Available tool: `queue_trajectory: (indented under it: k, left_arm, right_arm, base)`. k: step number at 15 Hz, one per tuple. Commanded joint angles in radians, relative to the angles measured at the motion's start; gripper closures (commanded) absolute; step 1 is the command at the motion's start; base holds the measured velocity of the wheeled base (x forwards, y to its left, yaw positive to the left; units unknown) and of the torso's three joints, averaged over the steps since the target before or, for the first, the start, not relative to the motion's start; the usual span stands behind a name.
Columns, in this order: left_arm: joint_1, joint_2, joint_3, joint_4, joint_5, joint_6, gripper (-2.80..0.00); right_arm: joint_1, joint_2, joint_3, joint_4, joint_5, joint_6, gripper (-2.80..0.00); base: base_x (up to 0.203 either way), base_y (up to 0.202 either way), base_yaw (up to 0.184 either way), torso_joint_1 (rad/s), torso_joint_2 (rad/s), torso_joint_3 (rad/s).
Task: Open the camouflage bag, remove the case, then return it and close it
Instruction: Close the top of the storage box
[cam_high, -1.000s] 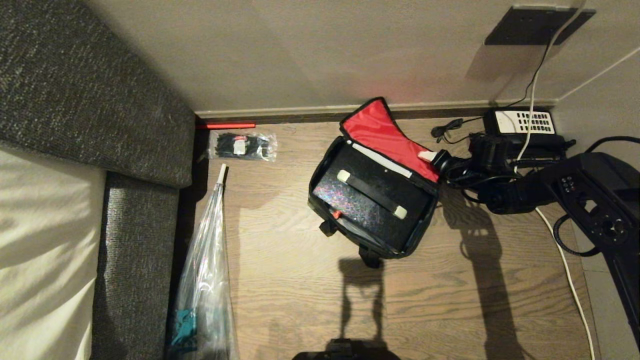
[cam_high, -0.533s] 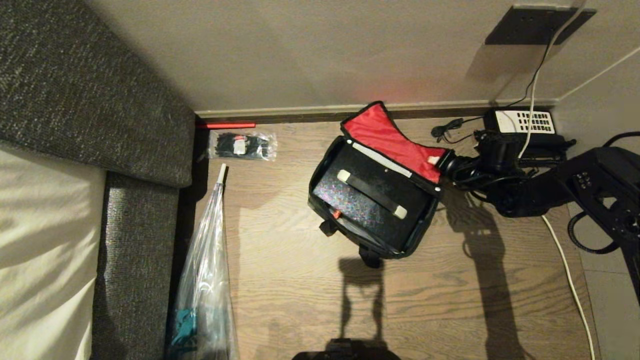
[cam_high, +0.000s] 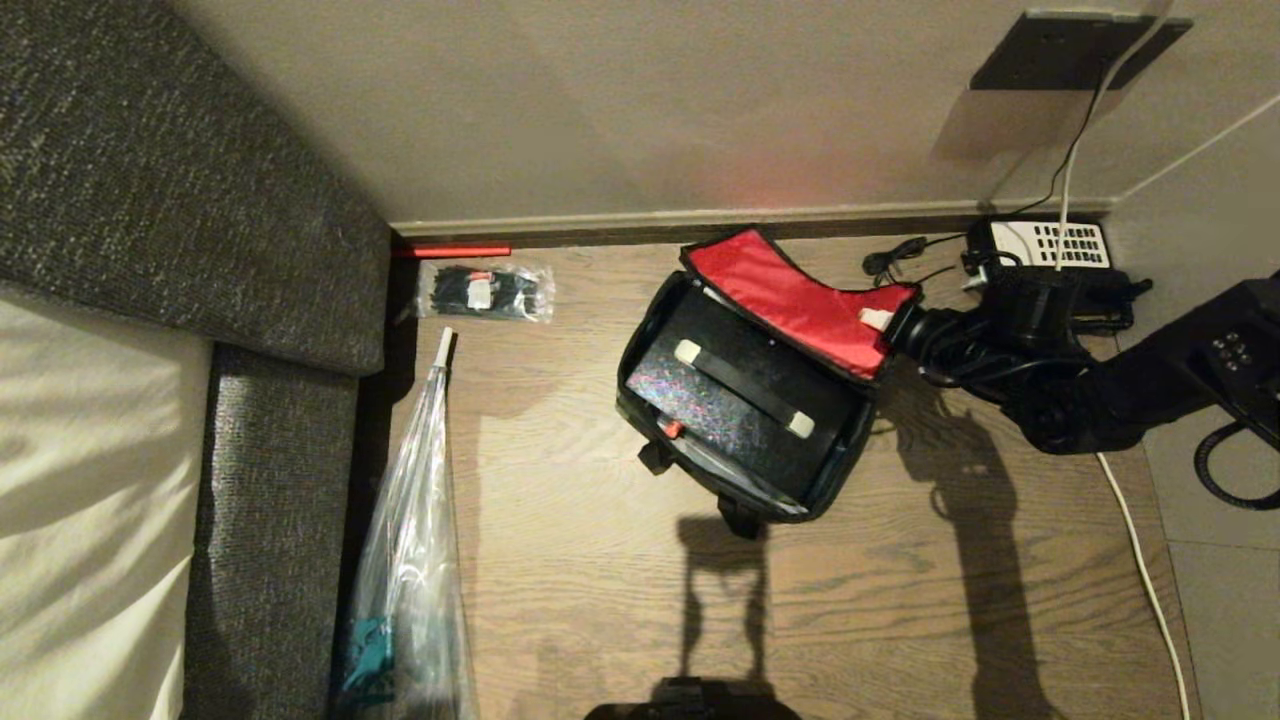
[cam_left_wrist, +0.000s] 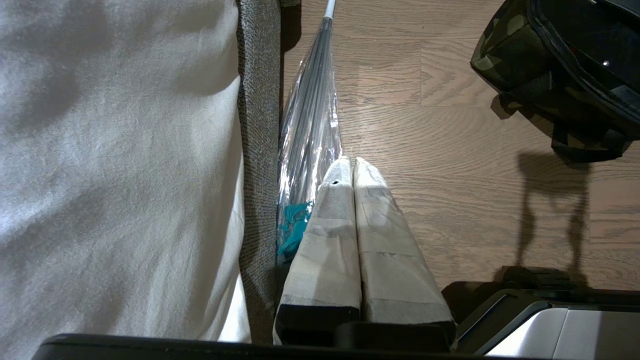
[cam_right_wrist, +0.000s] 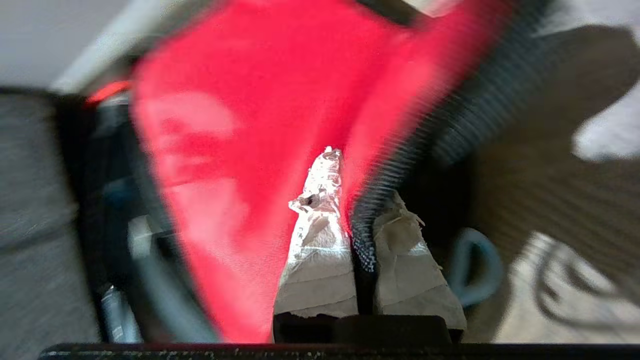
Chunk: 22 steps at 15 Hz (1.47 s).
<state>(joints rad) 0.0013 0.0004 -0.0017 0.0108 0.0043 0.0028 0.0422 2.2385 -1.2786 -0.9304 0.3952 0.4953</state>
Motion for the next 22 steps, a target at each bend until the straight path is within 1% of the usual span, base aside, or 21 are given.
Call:
queue_trajectory:
  k: [1,4,5,8,9,13,16,17,18,20,22]
  left_arm:
    - [0.0,0.0,0.0,0.0,0.0,0.0,0.0]
    - [0.0,0.0,0.0,0.0,0.0,0.0,0.0]
    - [0.0,0.0,0.0,0.0,0.0,0.0,0.0]
    - [0.0,0.0,0.0,0.0,0.0,0.0,0.0]
    - [0.0,0.0,0.0,0.0,0.0,0.0,0.0]
    - [0.0,0.0,0.0,0.0,0.0,0.0,0.0]
    - [0.0,0.0,0.0,0.0,0.0,0.0,0.0]
    - [0.0,0.0,0.0,0.0,0.0,0.0,0.0]
    - [0.0,0.0,0.0,0.0,0.0,0.0,0.0]
    - [0.0,0.0,0.0,0.0,0.0,0.0,0.0]
    - [0.0,0.0,0.0,0.0,0.0,0.0,0.0]
  right_arm:
    - [0.012,-0.048,0.058,-0.048,0.035,0.004,0.0]
    - [0.033,-0.084,0.119,-0.052,0.095,-0.001,0.0]
    - [0.041,-0.096,0.142,-0.049,0.114,-0.022,0.0]
    - [0.052,-0.122,0.197,0.013,0.126,-0.168,0.0]
    - [0.055,-0.132,0.214,0.017,0.127,-0.184,0.0]
    - [0.074,-0.158,0.251,0.003,0.134,-0.227,0.0]
    - [0.075,-0.164,0.256,-0.07,0.15,-0.233,0.0]
    - [0.075,-0.17,0.272,-0.072,0.159,-0.244,0.0]
    - [0.075,-0.173,0.294,-0.071,0.173,-0.27,0.0]
    - [0.077,-0.177,0.347,-0.082,0.205,-0.365,0.0]
    - [0.088,-0.181,0.414,-0.086,0.245,-0.49,0.0]
  base:
    - [0.0,0.0,0.0,0.0,0.0,0.0]
    - [0.0,0.0,0.0,0.0,0.0,0.0]
    - [0.0,0.0,0.0,0.0,0.0,0.0]
    - [0.0,0.0,0.0,0.0,0.0,0.0]
    - [0.0,0.0,0.0,0.0,0.0,0.0]
    - [0.0,0.0,0.0,0.0,0.0,0.0]
    - [0.0,0.0,0.0,0.0,0.0,0.0]
    - [0.0,0.0,0.0,0.0,0.0,0.0]
    - [0.0,0.0,0.0,0.0,0.0,0.0]
    - [0.0,0.0,0.0,0.0,0.0,0.0]
    - [0.0,0.0,0.0,0.0,0.0,0.0]
